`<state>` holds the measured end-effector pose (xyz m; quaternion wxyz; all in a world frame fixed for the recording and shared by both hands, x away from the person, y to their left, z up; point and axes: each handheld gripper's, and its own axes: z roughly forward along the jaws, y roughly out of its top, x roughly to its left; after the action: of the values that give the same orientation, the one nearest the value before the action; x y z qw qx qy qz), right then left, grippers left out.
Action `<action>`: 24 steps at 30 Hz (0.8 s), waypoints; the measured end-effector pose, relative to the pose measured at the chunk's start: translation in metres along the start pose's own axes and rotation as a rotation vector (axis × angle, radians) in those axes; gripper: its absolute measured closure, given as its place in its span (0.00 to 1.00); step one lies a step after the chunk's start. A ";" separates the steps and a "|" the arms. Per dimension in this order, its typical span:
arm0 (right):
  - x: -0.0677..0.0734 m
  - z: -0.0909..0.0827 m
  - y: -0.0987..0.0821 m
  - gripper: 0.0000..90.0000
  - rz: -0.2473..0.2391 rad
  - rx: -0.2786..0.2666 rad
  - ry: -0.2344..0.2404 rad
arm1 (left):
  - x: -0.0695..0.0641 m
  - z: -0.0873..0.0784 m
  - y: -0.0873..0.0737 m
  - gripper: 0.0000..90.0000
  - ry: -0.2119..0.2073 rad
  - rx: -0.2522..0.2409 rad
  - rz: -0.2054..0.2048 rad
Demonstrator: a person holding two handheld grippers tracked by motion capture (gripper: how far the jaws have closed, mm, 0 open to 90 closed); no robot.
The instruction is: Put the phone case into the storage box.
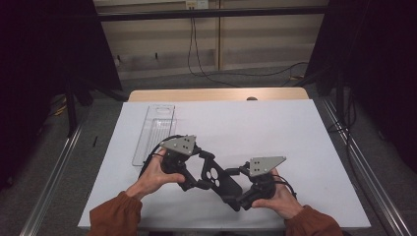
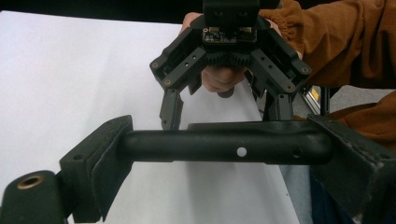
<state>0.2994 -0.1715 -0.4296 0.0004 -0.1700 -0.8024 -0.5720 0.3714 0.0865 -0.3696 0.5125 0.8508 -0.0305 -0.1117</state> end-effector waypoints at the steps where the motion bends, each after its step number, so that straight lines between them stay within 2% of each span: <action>1: 0.000 0.000 0.000 0.16 -0.001 0.000 0.000 | 0.000 0.000 0.000 0.12 -0.003 0.000 -0.001; 6: 0.001 0.000 0.000 0.16 -0.008 0.002 0.011 | 0.000 0.002 -0.001 0.11 -0.032 0.007 -0.010; 14: 0.001 0.000 0.000 0.16 -0.010 0.002 0.014 | 0.001 0.001 0.000 0.13 -0.037 0.029 -0.025; 24: 0.001 0.002 0.000 0.16 -0.017 0.010 0.012 | 0.000 0.000 0.000 0.14 -0.029 0.044 -0.022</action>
<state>0.2987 -0.1690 -0.4305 0.0012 -0.1596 -0.8066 -0.5692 0.3714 0.0861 -0.3699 0.4921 0.8604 -0.0311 -0.1291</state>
